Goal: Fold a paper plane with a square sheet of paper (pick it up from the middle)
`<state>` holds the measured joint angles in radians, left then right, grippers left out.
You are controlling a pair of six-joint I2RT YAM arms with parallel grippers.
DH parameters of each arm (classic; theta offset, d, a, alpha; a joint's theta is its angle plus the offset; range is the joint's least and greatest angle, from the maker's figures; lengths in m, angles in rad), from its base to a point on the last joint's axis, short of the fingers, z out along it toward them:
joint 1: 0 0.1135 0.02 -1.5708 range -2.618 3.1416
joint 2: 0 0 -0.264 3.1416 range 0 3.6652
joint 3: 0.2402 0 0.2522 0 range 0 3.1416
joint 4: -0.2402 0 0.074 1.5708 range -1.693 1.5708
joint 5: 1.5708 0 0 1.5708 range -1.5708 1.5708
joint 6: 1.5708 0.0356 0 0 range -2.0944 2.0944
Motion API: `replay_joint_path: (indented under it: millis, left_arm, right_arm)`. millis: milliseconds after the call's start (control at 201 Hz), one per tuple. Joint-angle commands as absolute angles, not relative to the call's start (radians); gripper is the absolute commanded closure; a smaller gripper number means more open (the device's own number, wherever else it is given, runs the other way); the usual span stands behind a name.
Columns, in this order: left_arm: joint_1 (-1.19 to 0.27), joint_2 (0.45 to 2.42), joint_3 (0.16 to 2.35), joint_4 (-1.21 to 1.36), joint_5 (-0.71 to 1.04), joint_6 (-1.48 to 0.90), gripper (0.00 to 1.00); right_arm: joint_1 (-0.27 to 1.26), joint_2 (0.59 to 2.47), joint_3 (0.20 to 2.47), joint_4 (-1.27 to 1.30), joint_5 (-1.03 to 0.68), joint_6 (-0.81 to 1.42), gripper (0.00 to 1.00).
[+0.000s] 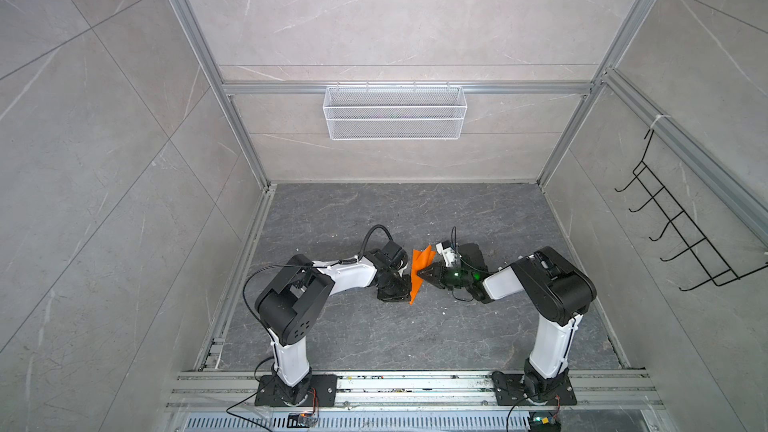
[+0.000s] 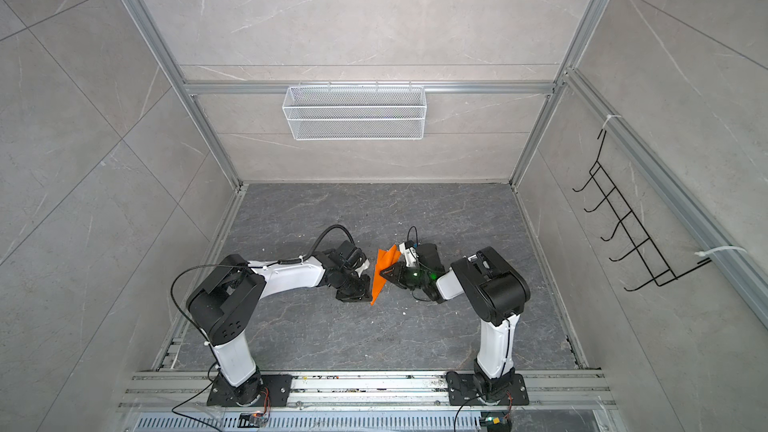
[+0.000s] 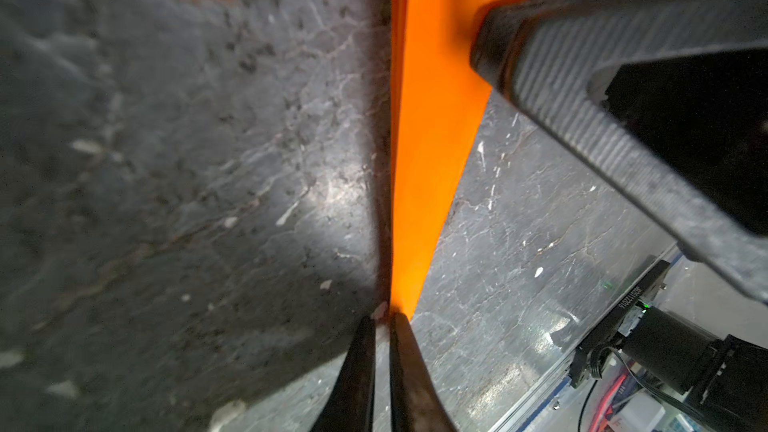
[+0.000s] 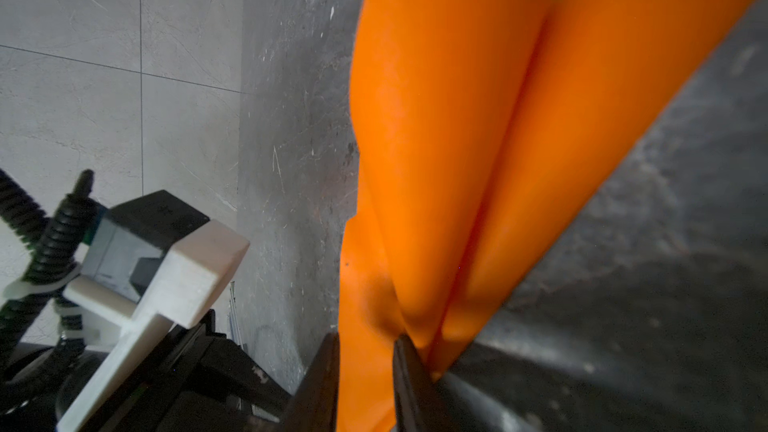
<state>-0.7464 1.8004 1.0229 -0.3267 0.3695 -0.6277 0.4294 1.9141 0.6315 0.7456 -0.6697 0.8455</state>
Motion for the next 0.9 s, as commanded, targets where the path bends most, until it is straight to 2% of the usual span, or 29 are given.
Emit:
replay_joint_path:
  millis: [0,109,284,557,891]
  left_arm:
    - [-0.743,1.701,1.048,-0.315,0.325,-0.594,0.81]
    - [-0.741,1.682,1.044,-0.224,0.339,-0.602,0.80]
    - [-0.742,1.752,1.065,-0.136,0.371,-0.635,0.89]
    - [-0.749,1.871,1.121,-0.167,0.394,-0.644,0.99]
    - [-0.773,1.930,1.128,-0.298,0.337,-0.631,1.00]
  right_arm:
    - [0.417,1.952,0.600,0.680,-0.596,0.857,0.72]
    - [0.416,1.948,0.601,0.685,-0.601,0.860,0.72]
    - [0.414,1.948,0.602,0.698,-0.610,0.870,0.72]
    - [0.411,1.947,0.601,0.706,-0.617,0.876,0.73]
    - [0.392,1.910,0.600,0.712,-0.632,0.875,0.73]
